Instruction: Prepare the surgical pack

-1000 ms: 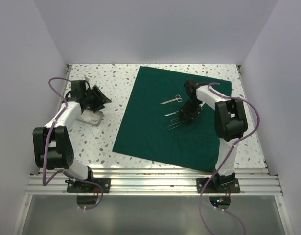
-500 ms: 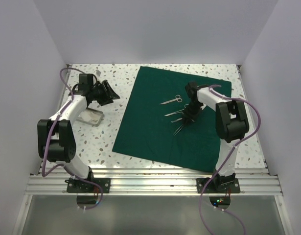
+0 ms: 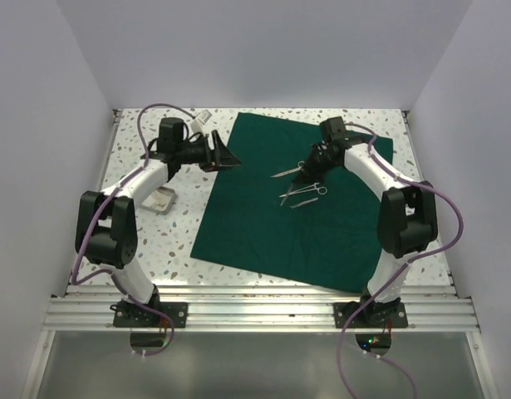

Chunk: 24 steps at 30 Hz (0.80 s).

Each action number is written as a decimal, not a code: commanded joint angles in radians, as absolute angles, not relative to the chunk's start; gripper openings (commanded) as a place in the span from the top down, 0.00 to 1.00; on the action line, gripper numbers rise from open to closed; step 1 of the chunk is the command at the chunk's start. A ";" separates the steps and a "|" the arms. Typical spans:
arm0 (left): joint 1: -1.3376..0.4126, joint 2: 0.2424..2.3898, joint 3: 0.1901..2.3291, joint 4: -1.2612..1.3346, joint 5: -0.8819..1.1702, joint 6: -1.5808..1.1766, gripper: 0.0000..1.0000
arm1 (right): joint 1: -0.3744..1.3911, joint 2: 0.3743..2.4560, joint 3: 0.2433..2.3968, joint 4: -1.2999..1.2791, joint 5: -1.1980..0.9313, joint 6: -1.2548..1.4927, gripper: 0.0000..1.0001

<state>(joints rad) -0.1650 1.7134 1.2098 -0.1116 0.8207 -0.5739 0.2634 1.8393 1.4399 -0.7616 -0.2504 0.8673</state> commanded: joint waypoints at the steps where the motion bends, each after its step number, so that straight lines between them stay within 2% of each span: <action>1: -0.221 1.729 1.215 0.104 0.997 -0.658 0.32 | 0.293 1.812 1.524 -0.503 -0.570 0.752 1.00; 7: -0.268 1.759 1.210 0.162 1.034 -0.724 0.34 | 0.340 1.830 1.528 -0.188 -0.756 0.854 1.00; 10: -0.288 1.764 1.206 0.204 1.058 -0.747 0.34 | 0.363 1.856 1.561 -0.149 -0.811 0.859 1.00; 16: -0.310 1.792 1.206 0.245 1.077 -0.795 0.43 | 0.374 1.865 1.575 -0.106 -0.827 0.882 1.00; 19: -0.310 1.804 1.207 0.245 1.083 -0.795 0.55 | 0.379 1.874 1.591 -0.114 -0.833 0.885 1.00; 20: -0.310 1.804 1.207 0.245 1.083 -0.798 0.72 | 0.380 1.875 1.594 -0.120 -0.833 0.885 0.97; 21: -0.310 1.805 1.207 0.255 1.089 -0.801 0.81 | 0.380 1.875 1.606 -0.133 -0.815 0.878 0.94; 23: -0.307 1.796 1.209 0.244 1.077 -0.784 1.00 | 0.379 1.879 1.626 -0.219 -0.776 0.858 0.75; 24: -0.298 1.787 1.209 0.203 1.039 -0.769 1.00 | 0.379 1.885 1.662 -0.268 -0.703 0.829 0.69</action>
<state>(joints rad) -0.3088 1.7977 1.2041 0.2134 1.0679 -0.7914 0.3775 1.8874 1.5631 -0.1963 -0.7666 0.8616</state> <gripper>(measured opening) 0.048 0.256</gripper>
